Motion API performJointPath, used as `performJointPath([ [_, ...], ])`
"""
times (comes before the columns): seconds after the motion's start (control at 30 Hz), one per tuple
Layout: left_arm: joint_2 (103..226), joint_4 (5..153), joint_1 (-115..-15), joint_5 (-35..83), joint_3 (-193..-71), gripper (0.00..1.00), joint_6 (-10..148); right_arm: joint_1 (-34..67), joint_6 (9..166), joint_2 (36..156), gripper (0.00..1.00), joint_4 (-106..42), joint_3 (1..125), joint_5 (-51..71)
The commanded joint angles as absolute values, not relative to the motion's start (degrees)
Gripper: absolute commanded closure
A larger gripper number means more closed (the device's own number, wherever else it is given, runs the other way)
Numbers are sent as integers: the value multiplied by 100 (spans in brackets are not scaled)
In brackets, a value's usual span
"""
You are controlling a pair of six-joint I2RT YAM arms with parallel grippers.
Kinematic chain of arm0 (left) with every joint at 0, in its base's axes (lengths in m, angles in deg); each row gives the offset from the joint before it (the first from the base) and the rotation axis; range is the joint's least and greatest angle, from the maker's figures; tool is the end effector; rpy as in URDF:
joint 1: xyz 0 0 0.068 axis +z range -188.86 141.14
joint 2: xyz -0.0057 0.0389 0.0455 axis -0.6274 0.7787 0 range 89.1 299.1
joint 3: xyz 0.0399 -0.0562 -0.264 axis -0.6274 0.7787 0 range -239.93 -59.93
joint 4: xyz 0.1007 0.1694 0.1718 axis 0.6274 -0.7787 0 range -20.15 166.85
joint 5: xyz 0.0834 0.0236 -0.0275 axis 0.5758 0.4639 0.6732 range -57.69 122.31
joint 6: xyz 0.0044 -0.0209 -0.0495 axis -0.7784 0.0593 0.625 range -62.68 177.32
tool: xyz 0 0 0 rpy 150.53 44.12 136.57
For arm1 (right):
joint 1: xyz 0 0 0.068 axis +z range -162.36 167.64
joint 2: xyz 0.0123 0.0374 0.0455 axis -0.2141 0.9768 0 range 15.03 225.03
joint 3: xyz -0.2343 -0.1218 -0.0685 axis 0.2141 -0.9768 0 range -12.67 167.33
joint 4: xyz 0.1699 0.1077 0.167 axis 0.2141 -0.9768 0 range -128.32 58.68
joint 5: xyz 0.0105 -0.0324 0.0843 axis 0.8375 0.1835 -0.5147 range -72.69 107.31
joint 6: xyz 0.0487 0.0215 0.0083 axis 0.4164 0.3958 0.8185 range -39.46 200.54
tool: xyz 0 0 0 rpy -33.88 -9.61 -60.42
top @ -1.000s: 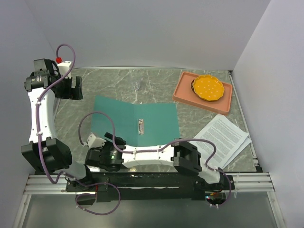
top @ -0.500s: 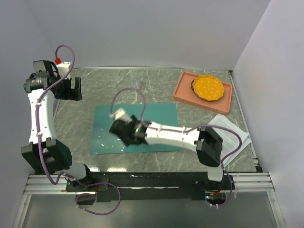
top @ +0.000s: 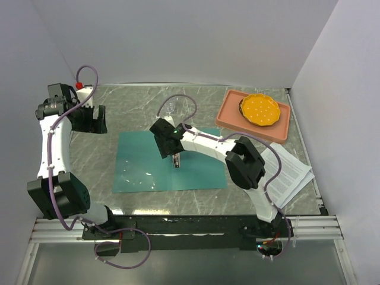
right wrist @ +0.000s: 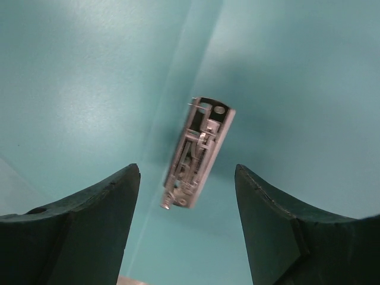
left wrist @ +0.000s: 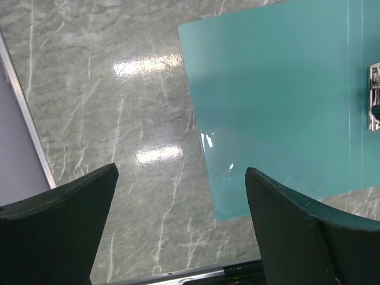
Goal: Put the files into the folder
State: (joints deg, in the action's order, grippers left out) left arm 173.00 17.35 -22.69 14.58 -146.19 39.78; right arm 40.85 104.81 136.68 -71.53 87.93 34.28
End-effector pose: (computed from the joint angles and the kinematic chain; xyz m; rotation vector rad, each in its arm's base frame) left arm 0.2843 0.0710 0.3554 0.1452 2.5013 -0.1598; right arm 0.2842 0.3627 0.2116 -0.5467 2.5109 0.1127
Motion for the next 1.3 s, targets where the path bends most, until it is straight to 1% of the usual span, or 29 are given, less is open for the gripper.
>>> performJointPath([
  [0.0, 17084, 1972, -2242, 1271, -14449, 4, 3834, 4073, 10726, 13974, 29, -7096, 9219, 3172],
  [0.23, 17075, 2113, -2242, 1315, -14264, 4, 3772, 3967, 11129, 14019, 40, -6911, 8806, 3251],
  [0.4, 17049, 2174, -2242, 1289, -14150, 4, 3737, 3949, 11341, 13957, 46, -6815, 8472, 3348],
  [0.6, 16969, 2245, -2251, 1289, -13983, 4, 3658, 3967, 11798, 13703, 56, -6491, 7743, 3137],
  [0.63, 16943, 2245, -2242, 1289, -13956, 4, 3632, 3967, 11929, 13598, 60, -6455, 7620, 3128],
  [0.77, 16882, 2271, -2251, 1306, -13903, 4, 3596, 3993, 12167, 13307, 64, -6112, 6918, 3005],
  [0.83, 16882, 2263, -2242, 1315, -13903, 4, 3596, 4037, 12264, 13220, 68, -6094, 6811, 2996],
  [0.93, 16829, 2227, -2251, 1271, -13886, 4, 3570, 4116, 12325, 13123, 70, -6129, 6740, 3058],
  [1.0, 16785, 2227, -2251, 1254, -13842, 4, 3544, 4143, 12378, 13061, 70, -6164, 6688, 3067],
  [1.07, 16723, 2245, -2251, 1245, -13789, 4, 3526, 4152, 12448, 12956, 66, -6164, 6679, 3067],
  [1.1, 16706, 2254, -2251, 1262, -13763, 4, 3517, 4160, 12475, 12929, 62, -6182, 6714, 3075],
  [1.13, 16680, 2245, -2251, 1254, -13754, 4, 3508, 4169, 12519, 12886, 53, -6278, 6775, 3128],
  [1.17, 16688, 2245, -2242, 1262, -13745, 4, 3508, 4169, 12563, 12850, 48, -6400, 6967, 3320],
  [1.23, 16662, 2236, -2251, 1289, -13736, 4, 3508, 4134, 12589, 12702, 39, -6857, 7135, 3627],
  [1.27, 16653, 2236, -2251, 1306, -13728, 4, 3508, 4056, 12607, 12614, 38, -7007, 7240, 3768],
])
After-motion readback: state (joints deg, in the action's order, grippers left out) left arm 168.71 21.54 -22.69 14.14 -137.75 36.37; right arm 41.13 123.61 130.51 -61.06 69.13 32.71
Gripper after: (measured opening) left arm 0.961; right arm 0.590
